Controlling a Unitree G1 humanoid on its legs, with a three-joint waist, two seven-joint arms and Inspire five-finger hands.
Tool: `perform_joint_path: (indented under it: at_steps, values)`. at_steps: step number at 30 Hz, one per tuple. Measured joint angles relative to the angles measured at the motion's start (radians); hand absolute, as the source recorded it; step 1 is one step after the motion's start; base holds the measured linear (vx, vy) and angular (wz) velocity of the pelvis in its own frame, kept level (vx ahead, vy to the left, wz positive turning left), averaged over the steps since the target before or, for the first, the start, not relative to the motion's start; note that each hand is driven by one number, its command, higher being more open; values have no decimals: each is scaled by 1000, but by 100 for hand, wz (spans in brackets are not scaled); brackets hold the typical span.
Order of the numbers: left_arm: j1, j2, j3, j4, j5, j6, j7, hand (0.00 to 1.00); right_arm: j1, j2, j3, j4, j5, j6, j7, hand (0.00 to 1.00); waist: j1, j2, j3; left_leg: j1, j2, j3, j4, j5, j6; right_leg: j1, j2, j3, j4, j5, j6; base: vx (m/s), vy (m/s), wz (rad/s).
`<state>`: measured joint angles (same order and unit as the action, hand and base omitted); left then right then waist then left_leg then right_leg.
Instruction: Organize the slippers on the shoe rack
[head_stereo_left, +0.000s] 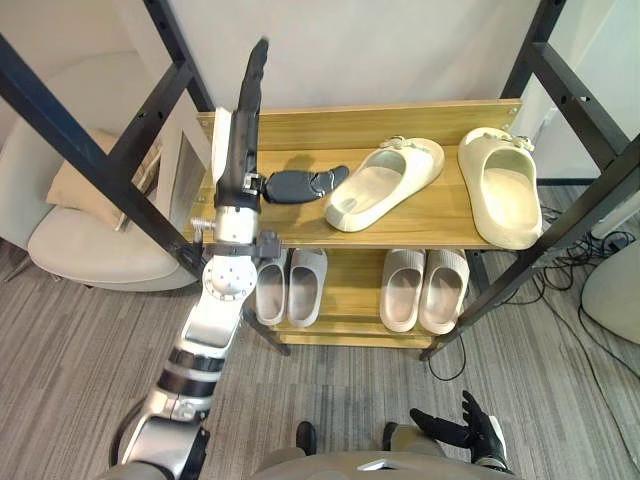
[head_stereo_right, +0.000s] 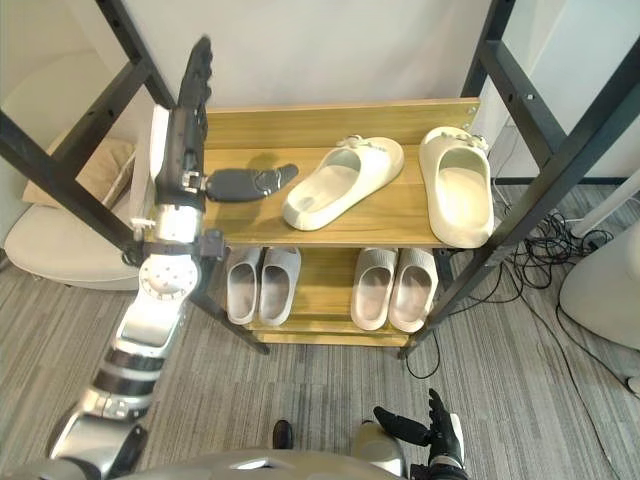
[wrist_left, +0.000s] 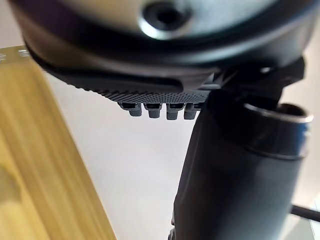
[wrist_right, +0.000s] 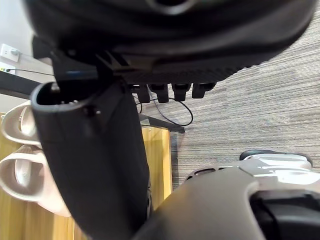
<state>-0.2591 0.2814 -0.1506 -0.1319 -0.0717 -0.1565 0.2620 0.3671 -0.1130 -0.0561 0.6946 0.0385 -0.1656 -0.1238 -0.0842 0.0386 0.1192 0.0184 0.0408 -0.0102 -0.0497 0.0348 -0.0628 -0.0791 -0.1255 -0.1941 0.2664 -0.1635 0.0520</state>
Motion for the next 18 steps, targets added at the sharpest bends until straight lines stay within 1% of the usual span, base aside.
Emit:
perform_joint_path:
  at_steps: [1, 3, 5, 8, 11, 12, 15, 18]
  values:
    - [14, -3, 0, 0, -30, 0, -4, 100, 0, 0, 0, 0, 0, 0, 3, 100, 1, -1, -1, 0, 0, 0, 0, 0, 0, 1, 0, 0, -1, 1, 0, 0, 0, 0]
    - [69, -6, -4, 0, -142, 0, -29, 100, 0, -1, 2, 0, -6, 3, 10, 100, 4, -5, -4, 6, 0, 0, 0, 0, 0, 13, 2, -1, -14, 8, 2, 0, 0, 0]
    - [97, -6, -15, 0, -234, 0, -46, 100, 1, -1, 5, 0, -17, 4, 11, 100, 7, -9, -8, 4, 0, 0, 0, 0, 0, 14, 2, -1, -21, 13, 4, 0, 0, 0]
    - [132, -2, -55, 1, -355, 5, -80, 100, 0, -6, 13, 10, -20, 8, 13, 100, 12, -9, -16, 3, 6, -5, 0, 0, 0, 49, 16, -14, -89, 51, 3, -3, 8, 2]
    - [138, 3, -82, 8, -405, 6, -98, 100, -1, -14, 28, 18, -20, 9, 13, 100, 12, -10, -17, 3, 7, -8, 0, 0, 1, 66, 21, -20, -123, 68, 5, -11, 23, 4]
    - [138, 10, -101, 14, -448, 10, -109, 100, -1, -22, 40, 18, -20, 9, 14, 100, 12, -10, -18, 0, 7, -9, 0, 1, 2, 70, 23, -21, -140, 78, 5, 0, 0, 0]
    - [138, 11, -136, 32, -511, 15, -122, 100, -1, -28, 50, 21, -20, 10, 14, 100, 11, -8, -20, 0, 6, -16, -1, 1, 3, 89, 26, -26, -176, 96, 7, -4, 18, 5]
    - [133, 16, -161, 36, -547, 14, -134, 100, -1, -30, 52, 27, -20, 10, 13, 100, 9, -7, -23, 0, 6, -24, -1, 2, 3, 102, 29, -35, -203, 108, 8, -3, 11, 6]
